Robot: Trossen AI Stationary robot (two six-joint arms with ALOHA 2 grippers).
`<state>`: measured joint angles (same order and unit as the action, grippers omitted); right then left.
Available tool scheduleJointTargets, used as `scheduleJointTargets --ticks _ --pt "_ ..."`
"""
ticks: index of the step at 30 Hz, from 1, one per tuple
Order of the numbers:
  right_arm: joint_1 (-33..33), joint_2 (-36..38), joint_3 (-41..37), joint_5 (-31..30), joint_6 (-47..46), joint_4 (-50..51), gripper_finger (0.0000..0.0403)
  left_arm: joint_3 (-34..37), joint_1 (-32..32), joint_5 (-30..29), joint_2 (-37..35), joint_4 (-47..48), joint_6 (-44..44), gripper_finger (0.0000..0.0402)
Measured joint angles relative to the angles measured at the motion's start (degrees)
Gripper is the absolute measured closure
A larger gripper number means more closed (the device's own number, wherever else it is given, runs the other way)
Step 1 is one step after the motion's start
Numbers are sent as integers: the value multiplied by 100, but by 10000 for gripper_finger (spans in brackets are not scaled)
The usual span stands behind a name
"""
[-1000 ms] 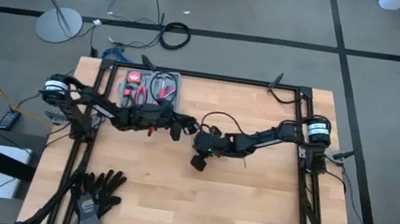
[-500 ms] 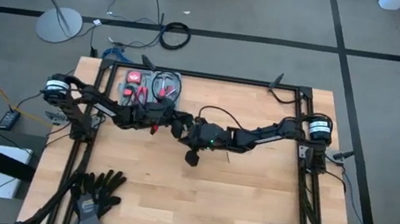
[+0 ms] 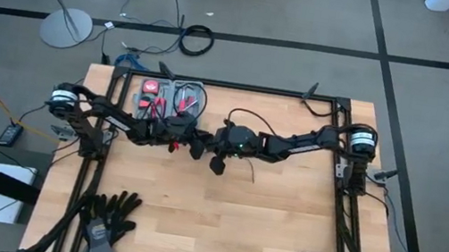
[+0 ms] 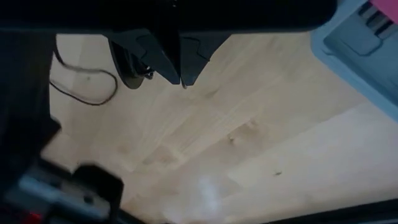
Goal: Coil cords
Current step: Coil the black wire onto the spool
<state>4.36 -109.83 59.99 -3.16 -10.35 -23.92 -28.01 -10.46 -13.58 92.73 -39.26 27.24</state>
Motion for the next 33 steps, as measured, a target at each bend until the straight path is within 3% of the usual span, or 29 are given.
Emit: scheduleJointTargets --ticks 16,33 --pt "378 388 10 -4 -120 2028 387 -15 -2 59 -17 367 11 401" --pt "628 388 4 -45 -144 3122 378 -4 -3 343 -11 435 1 401"
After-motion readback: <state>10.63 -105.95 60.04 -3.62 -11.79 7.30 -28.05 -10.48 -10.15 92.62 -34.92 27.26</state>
